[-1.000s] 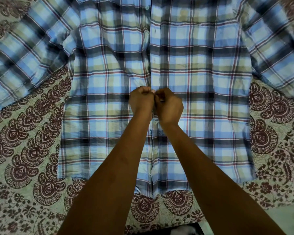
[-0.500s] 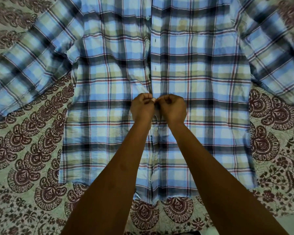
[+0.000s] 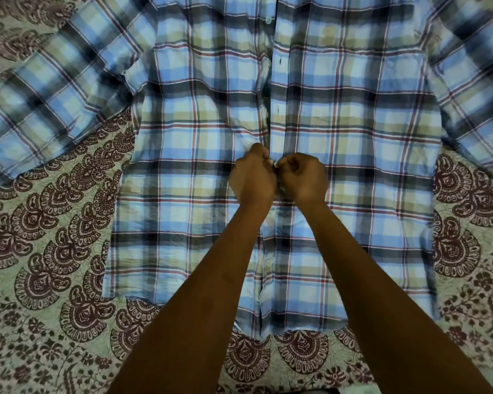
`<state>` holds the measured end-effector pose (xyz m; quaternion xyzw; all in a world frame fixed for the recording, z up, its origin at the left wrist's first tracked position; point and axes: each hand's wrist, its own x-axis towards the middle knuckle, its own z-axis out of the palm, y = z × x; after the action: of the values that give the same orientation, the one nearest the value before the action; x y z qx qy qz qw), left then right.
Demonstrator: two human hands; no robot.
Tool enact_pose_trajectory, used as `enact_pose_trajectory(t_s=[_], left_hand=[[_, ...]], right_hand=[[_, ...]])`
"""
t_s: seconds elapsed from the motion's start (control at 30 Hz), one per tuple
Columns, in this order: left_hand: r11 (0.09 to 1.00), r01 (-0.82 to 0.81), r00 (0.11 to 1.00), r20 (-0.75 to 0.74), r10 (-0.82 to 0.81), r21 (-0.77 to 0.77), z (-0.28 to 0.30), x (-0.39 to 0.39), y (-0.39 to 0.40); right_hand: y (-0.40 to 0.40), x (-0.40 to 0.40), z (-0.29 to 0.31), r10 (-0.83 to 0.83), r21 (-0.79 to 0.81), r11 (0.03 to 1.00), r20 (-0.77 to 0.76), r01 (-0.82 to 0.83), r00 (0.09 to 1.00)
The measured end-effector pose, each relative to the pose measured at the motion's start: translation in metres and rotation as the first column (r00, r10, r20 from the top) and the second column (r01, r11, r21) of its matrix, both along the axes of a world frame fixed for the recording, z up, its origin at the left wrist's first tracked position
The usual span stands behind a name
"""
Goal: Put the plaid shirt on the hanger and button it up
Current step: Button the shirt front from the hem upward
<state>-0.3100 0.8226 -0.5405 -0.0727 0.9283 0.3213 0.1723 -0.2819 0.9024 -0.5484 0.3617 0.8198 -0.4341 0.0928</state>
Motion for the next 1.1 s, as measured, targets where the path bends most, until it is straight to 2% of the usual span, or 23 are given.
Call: enact_pose_trajectory(t_s=[0.1, 0.17, 0.33, 0.4, 0.47, 0.57, 0.63, 0.7, 0.77, 0.87, 0.97, 1.03, 1.1], left_hand=[[0.994, -0.052, 0.997, 0.068, 0.045, 0.094, -0.003, -0.01, -0.012], [0.983, -0.073, 0.996, 0.067, 0.062, 0.171, -0.003, -0.021, -0.017], [0.919, -0.152, 0.988, 0.069, 0.136, 0.363, 0.006, -0.052, -0.015], [0.911, -0.131, 0.991, 0.04, 0.125, 0.39, 0.006, -0.065, -0.009], [0.917, -0.092, 0.996, 0.015, 0.093, 0.387, 0.007, -0.078, -0.002], [0.929, -0.011, 1.0, 0.011, 0.008, 0.371, 0.006, -0.095, 0.009], [0.954, 0.051, 0.998, 0.013, -0.057, 0.295, 0.003, -0.103, 0.011], [0.977, 0.139, 0.99, -0.004, -0.141, 0.159, -0.001, -0.106, 0.01], [0.977, 0.182, 0.983, -0.02, -0.181, 0.114, -0.005, -0.105, 0.008], [0.973, 0.206, 0.974, -0.118, -0.194, 0.103, -0.005, -0.098, 0.009], [0.965, 0.242, 0.948, -0.236, -0.213, 0.101, -0.001, -0.091, 0.016], [0.951, 0.308, 0.931, -0.204, -0.302, -0.002, -0.001, -0.087, 0.02], [0.949, 0.302, 0.935, -0.167, -0.313, -0.087, -0.004, -0.086, 0.02]], right_hand=[[0.014, -0.008, -0.006, 0.052, -0.139, 0.989, 0.05, -0.044, 0.997], [0.02, -0.015, -0.008, 0.073, -0.163, 0.985, 0.054, -0.063, 0.996], [0.02, -0.031, 0.001, 0.048, -0.043, 0.998, -0.162, -0.056, 0.986], [0.018, -0.041, 0.003, 0.118, 0.016, 0.993, -0.25, -0.117, 0.961], [0.016, -0.054, 0.002, 0.23, 0.088, 0.973, -0.225, -0.215, 0.947], [0.016, -0.07, 0.0, 0.322, 0.22, 0.927, -0.045, -0.305, 0.946], [0.017, -0.074, 0.001, 0.306, 0.273, 0.917, -0.01, -0.292, 0.952], [0.021, -0.073, -0.003, 0.227, 0.274, 0.941, -0.07, -0.2, 0.971], [0.028, -0.07, -0.007, 0.123, 0.178, 0.979, -0.143, -0.097, 0.982], [0.036, -0.069, -0.014, -0.096, -0.11, 0.991, -0.198, 0.075, 0.976], [0.039, -0.068, -0.015, -0.307, -0.394, 0.889, -0.131, 0.235, 0.943], [0.039, -0.068, -0.014, -0.366, -0.492, 0.826, -0.095, 0.276, 0.926], [0.038, -0.069, -0.014, -0.396, -0.526, 0.799, -0.094, 0.292, 0.913]])
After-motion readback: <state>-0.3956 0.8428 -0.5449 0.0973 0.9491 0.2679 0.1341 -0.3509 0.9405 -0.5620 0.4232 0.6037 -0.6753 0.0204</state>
